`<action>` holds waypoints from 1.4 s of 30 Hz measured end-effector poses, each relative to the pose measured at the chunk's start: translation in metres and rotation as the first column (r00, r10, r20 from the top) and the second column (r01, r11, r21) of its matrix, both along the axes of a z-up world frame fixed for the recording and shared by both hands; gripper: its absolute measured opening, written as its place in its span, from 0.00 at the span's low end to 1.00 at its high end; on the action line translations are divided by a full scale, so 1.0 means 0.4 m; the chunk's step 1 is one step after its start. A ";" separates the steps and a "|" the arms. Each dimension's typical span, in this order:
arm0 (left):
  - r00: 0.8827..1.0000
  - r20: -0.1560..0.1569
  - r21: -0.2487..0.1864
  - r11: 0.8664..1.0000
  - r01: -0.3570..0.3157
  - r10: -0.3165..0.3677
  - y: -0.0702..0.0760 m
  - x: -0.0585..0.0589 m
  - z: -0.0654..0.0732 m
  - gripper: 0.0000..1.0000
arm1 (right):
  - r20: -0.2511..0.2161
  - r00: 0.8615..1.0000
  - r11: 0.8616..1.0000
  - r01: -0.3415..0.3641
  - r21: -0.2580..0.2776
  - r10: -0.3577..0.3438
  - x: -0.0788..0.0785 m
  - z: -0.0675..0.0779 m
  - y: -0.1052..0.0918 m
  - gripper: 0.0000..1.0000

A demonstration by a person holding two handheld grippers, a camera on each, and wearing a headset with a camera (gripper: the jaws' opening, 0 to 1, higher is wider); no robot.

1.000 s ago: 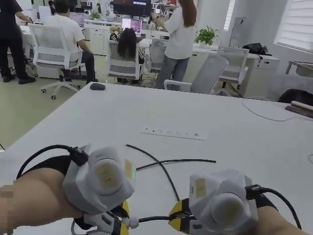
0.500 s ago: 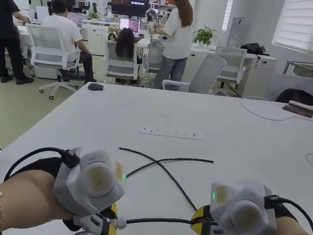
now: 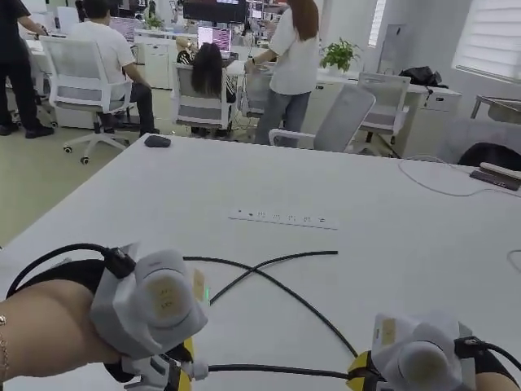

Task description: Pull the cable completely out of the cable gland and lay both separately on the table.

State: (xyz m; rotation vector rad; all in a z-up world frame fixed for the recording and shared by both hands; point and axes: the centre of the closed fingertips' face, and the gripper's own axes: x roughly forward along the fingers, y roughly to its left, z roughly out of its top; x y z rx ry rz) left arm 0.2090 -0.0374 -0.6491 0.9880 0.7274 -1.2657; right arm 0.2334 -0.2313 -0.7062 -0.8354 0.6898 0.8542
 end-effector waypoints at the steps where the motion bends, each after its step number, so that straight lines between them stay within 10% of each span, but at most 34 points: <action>1: 1.000 -0.001 0.000 1.000 0.000 0.000 0.001 0.000 0.000 0.16 | -0.002 1.000 1.000 0.018 -0.008 -0.018 0.004 -0.005 -0.015 0.04; 14: 1.000 0.025 0.007 1.000 -0.016 0.015 0.014 0.013 0.011 0.16 | -0.082 0.992 0.994 0.089 -0.062 -0.094 -0.002 -0.038 -0.070 0.08; 22: 1.000 0.011 -0.028 1.000 -0.005 0.005 -0.023 -0.005 0.016 0.16 | -0.123 0.991 0.996 -0.033 0.086 0.043 -0.060 0.055 0.110 0.28; 32: 0.996 0.083 -0.052 0.998 0.038 -0.034 -0.088 -0.034 0.038 0.16 | -0.017 0.989 0.929 -0.135 0.346 0.150 -0.116 0.258 0.347 0.20; 42: 0.973 0.229 -0.092 0.995 0.034 -0.012 -0.104 -0.083 0.119 0.16 | 0.160 0.986 0.975 -0.085 0.205 0.052 -0.136 0.273 0.354 0.11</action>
